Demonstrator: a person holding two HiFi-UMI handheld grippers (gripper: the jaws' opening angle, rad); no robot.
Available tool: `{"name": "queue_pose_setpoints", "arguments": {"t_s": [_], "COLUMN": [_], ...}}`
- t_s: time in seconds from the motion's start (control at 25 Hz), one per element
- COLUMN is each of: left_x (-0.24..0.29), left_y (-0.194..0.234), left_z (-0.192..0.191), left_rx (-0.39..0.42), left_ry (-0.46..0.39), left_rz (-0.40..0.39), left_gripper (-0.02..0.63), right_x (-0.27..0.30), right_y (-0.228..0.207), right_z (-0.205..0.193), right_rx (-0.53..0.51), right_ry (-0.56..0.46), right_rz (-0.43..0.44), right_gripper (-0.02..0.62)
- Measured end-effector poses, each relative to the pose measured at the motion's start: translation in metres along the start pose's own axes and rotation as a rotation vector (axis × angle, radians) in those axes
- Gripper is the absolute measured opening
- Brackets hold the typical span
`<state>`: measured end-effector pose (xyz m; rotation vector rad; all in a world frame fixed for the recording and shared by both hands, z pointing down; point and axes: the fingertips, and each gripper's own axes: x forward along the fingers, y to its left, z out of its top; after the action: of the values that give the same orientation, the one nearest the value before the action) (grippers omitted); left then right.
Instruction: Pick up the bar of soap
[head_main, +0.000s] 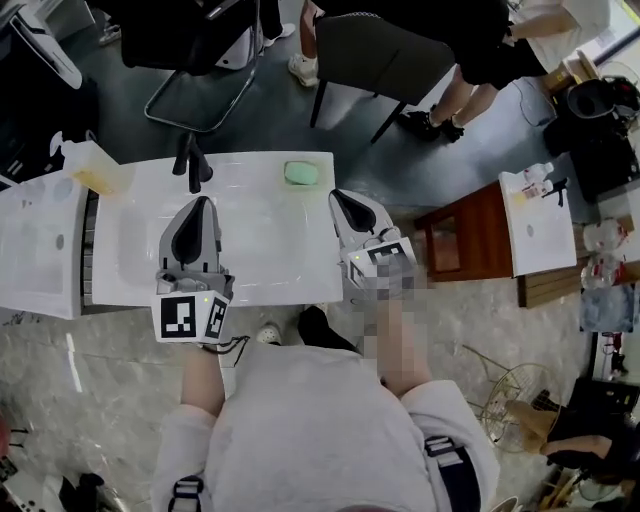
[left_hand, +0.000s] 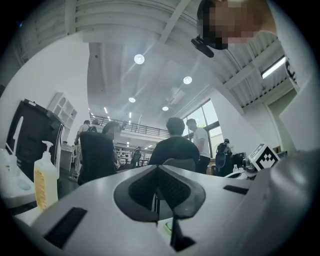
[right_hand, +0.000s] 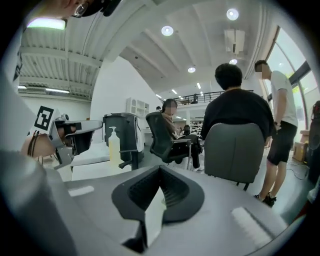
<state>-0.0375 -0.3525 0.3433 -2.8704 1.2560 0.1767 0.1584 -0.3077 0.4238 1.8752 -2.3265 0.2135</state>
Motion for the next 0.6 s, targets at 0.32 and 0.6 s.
{"name": "queue_pose_setpoints", "arguments": {"t_s": [0.32, 0.6], "left_x": [0.02, 0.028], "left_y": [-0.004, -0.008], "left_z": [-0.015, -0.025], "left_rx": [0.001, 0.009], "left_ry": [0.022, 0.04], "left_rz": [0.1, 0.181], "left_gripper": [0.008, 0.008], "right_x": [0.059, 0.097], "right_y": [-0.033, -0.047], "right_z": [-0.042, -0.081], "right_rx": [-0.013, -0.021], "right_ry": [0.166, 0.309], "right_rz": [0.156, 0.282], "right_gripper": [0.011, 0.043]}}
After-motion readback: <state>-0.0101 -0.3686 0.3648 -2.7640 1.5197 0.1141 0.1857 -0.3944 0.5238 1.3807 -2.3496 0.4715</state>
